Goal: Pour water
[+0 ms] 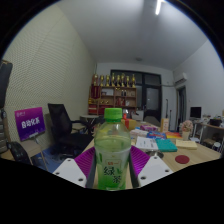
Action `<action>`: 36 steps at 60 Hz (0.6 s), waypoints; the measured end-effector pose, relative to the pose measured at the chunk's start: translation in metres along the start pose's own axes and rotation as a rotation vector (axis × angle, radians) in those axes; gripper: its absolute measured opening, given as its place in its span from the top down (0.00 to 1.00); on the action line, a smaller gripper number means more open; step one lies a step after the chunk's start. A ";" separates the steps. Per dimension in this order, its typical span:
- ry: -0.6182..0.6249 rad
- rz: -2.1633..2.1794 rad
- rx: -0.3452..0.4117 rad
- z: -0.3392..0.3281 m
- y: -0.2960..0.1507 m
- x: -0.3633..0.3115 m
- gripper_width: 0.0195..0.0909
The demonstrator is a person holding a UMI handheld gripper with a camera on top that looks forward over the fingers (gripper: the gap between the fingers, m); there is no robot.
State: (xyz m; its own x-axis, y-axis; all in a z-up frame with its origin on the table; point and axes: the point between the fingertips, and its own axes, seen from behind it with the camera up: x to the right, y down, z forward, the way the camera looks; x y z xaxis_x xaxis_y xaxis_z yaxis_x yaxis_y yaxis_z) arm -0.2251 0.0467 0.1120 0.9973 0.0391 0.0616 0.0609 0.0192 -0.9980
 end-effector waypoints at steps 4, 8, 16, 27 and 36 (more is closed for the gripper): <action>-0.026 -0.017 -0.013 0.004 0.000 -0.005 0.58; -0.054 -0.016 -0.034 0.009 -0.002 -0.011 0.63; -0.135 0.212 -0.014 0.024 -0.034 -0.014 0.68; -0.218 0.975 -0.049 0.056 -0.069 0.005 0.68; -0.268 1.652 -0.077 0.071 -0.072 0.044 0.68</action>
State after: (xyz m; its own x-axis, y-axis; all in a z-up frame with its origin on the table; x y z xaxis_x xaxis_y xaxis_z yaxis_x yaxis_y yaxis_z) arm -0.1883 0.1183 0.1874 -0.0464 0.1242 -0.9912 -0.9657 -0.2593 0.0128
